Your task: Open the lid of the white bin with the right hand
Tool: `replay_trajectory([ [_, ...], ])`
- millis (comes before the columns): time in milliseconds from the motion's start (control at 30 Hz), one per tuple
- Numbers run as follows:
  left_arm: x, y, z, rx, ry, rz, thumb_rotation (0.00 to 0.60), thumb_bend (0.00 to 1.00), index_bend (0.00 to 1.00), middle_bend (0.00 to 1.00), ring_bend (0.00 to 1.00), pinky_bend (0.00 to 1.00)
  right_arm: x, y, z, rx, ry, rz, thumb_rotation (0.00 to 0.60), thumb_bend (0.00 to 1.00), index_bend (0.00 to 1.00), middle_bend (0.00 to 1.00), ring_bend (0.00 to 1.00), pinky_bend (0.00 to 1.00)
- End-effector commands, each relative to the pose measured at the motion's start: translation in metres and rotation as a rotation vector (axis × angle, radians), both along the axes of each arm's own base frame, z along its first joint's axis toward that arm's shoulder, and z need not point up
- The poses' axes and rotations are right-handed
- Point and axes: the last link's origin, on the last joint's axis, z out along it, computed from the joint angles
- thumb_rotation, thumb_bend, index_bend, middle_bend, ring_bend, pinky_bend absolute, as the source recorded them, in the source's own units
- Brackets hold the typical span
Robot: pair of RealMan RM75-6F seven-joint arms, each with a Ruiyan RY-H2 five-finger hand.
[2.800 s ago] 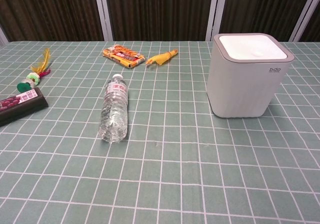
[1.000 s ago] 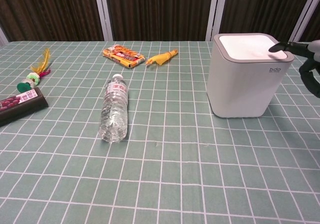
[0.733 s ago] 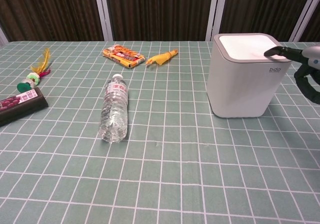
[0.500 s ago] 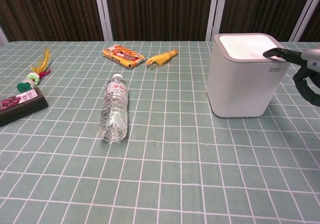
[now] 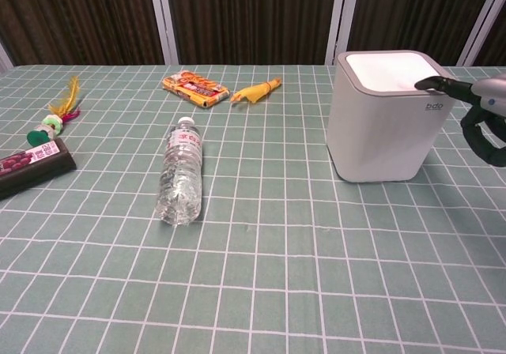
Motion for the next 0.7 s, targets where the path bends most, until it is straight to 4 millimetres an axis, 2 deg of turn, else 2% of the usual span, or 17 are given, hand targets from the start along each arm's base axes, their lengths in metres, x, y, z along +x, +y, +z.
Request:
replay_trajectory([
  [33,0.0,0.0,0.0,0.0,0.0,0.0,0.6,0.45,0.22,0.19,0.18,0.33,0.004,0.001,0.005,-0.035,-0.031,0.018,0.6,0.77,0.11,0.79,0.83,0.8],
  [333,0.0,-0.001,0.0,-0.002,0.002,-0.002,0.6,0.45,0.22,0.19,0.18,0.33,0.01,0.006,0.025,-0.117,-0.078,0.057,0.6,0.77,0.07,0.79,0.83,0.8],
  [467,0.001,-0.001,-0.001,-0.007,0.006,-0.003,0.6,0.45,0.22,0.19,0.18,0.33,0.014,0.009,0.05,-0.202,-0.153,0.072,0.6,0.76,0.06,0.79,0.83,0.8],
  [500,0.001,-0.001,-0.002,-0.007,0.007,-0.003,0.6,0.45,0.22,0.19,0.18,0.33,0.014,0.009,0.056,-0.225,-0.174,0.079,0.6,0.74,0.06,0.79,0.82,0.8],
  [567,0.001,0.0,-0.002,-0.007,0.008,-0.003,0.6,0.45,0.22,0.19,0.18,0.33,0.013,0.009,0.065,-0.256,-0.2,0.095,0.6,0.68,0.05,0.79,0.79,0.79],
  [633,0.001,0.0,-0.002,-0.009,0.01,-0.002,0.6,0.45,0.22,0.19,0.18,0.33,0.012,0.009,0.075,-0.296,-0.224,0.119,0.6,0.63,0.03,0.73,0.71,0.77],
  [700,0.001,0.0,-0.003,-0.011,0.012,-0.001,0.6,0.45,0.22,0.19,0.18,0.33,0.01,0.01,0.083,-0.327,-0.242,0.137,0.6,0.57,0.01,0.6,0.61,0.76],
])
